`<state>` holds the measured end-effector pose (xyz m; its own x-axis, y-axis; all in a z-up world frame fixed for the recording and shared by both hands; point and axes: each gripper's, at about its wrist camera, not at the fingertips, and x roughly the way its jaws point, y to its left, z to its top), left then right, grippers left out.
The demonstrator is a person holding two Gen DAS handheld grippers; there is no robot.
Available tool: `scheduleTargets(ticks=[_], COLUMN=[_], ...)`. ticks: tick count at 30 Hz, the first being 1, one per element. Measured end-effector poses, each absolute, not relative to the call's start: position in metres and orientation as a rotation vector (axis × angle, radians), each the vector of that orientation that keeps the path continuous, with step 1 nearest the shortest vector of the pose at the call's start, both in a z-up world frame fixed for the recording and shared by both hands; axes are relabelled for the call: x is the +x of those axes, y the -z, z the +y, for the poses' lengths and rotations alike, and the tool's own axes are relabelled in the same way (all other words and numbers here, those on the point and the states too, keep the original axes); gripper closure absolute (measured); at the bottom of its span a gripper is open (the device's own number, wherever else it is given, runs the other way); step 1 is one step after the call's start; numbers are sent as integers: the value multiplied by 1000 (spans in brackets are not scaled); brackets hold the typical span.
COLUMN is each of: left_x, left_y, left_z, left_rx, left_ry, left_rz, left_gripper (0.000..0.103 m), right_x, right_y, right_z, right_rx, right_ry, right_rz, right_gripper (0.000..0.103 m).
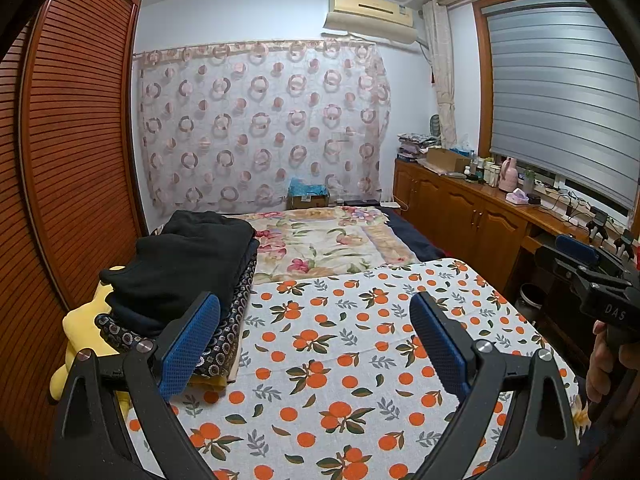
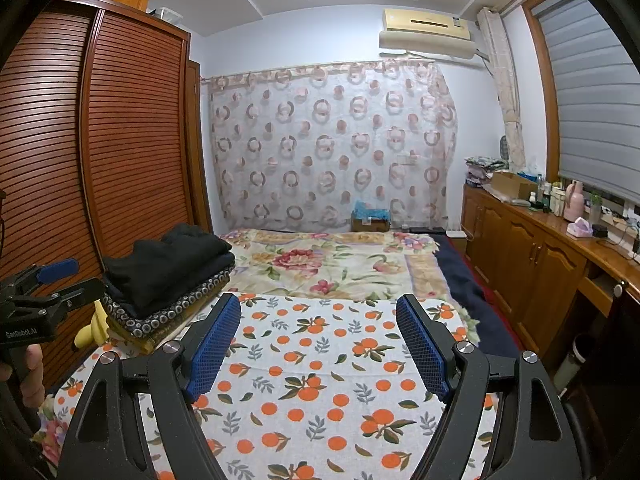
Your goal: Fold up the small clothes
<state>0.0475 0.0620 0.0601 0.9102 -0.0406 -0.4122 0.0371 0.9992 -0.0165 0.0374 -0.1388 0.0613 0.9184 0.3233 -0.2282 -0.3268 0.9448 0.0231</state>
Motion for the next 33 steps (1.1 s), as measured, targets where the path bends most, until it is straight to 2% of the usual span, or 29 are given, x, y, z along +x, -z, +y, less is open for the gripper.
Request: scheduleTargets(ticks=[33], left_x=[47], left_y=[-59], left_z=[61], left_rx=[-6], left_ry=[38], left_rz=[423], left_gripper=[7], right_x=[42], right_y=[-60], right_z=[-149], right_rx=[-22], right_ry=[-340], right_rz=[233], right_gripper=[21])
